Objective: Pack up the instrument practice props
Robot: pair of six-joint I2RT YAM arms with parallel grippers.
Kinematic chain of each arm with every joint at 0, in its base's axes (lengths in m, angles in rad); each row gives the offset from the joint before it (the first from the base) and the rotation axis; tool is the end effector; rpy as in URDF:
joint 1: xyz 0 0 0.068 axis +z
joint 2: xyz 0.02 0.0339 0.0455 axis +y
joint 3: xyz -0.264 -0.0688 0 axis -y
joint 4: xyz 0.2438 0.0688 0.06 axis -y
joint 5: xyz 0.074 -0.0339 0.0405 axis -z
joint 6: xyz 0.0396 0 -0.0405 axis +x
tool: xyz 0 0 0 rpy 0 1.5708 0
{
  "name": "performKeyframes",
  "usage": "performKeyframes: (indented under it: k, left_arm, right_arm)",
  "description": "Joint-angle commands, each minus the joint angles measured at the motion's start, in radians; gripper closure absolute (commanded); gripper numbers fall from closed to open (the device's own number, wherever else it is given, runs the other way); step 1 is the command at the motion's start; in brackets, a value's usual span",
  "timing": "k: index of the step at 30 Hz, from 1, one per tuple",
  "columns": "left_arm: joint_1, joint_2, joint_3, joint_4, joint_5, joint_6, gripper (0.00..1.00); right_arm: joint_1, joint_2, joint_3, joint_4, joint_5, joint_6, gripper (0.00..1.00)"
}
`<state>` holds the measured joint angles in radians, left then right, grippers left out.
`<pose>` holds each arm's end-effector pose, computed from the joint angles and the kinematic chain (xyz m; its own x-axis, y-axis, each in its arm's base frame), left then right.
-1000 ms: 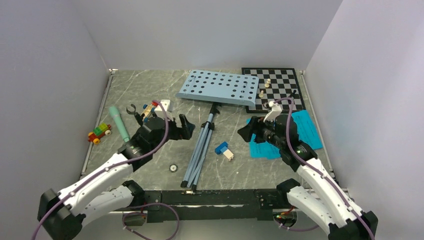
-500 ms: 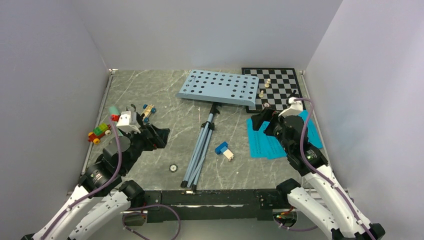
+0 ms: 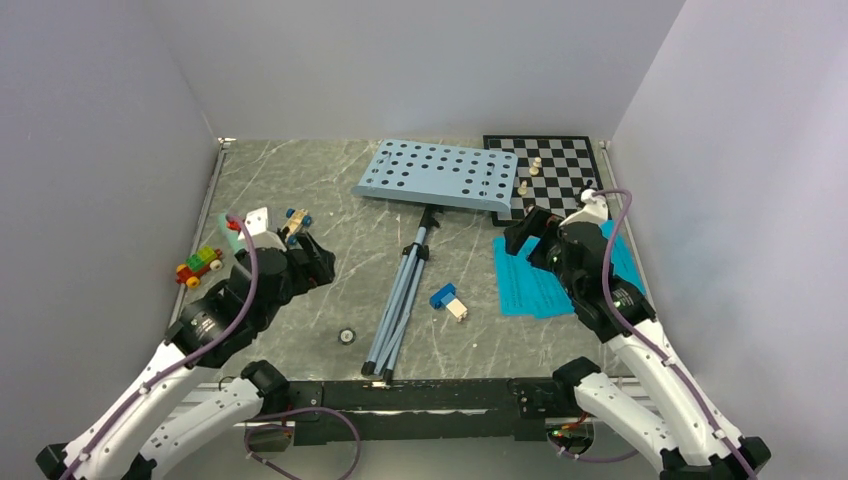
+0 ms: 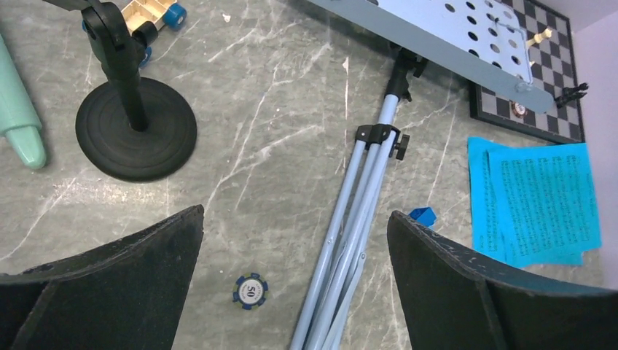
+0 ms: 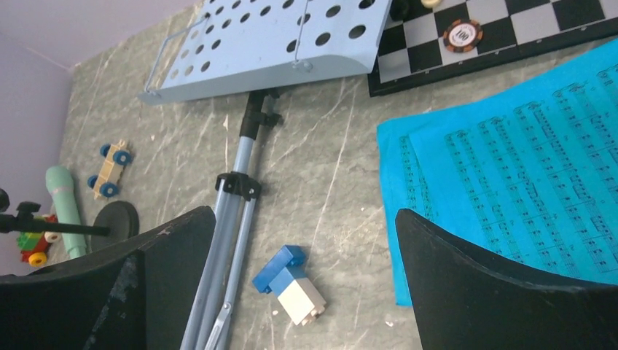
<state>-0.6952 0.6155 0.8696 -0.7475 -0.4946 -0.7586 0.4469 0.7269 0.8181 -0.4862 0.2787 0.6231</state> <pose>0.1051 -0.0632 0.3337 -0.4310 -0.4290 -0.7939 -0.0740 0.8936 -0.4427 0.1521 0.0608 0.3278 -0.3906 0.4349 -0.8113 0.0510 0.8902 0.4527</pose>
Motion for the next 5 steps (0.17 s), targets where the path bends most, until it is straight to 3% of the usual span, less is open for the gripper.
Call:
performKeyframes:
  k: [1,5]
  left_arm:
    - [-0.002,0.011,0.023,-0.035,0.009,0.047,0.01]
    - [-0.002,-0.054,-0.037,0.029,0.060,0.110,0.01]
  right_arm:
    - [0.004,-0.018,0.024,-0.018,-0.045,0.030,0.00]
    - [0.004,-0.028,0.023,-0.007,-0.063,0.034,0.00]
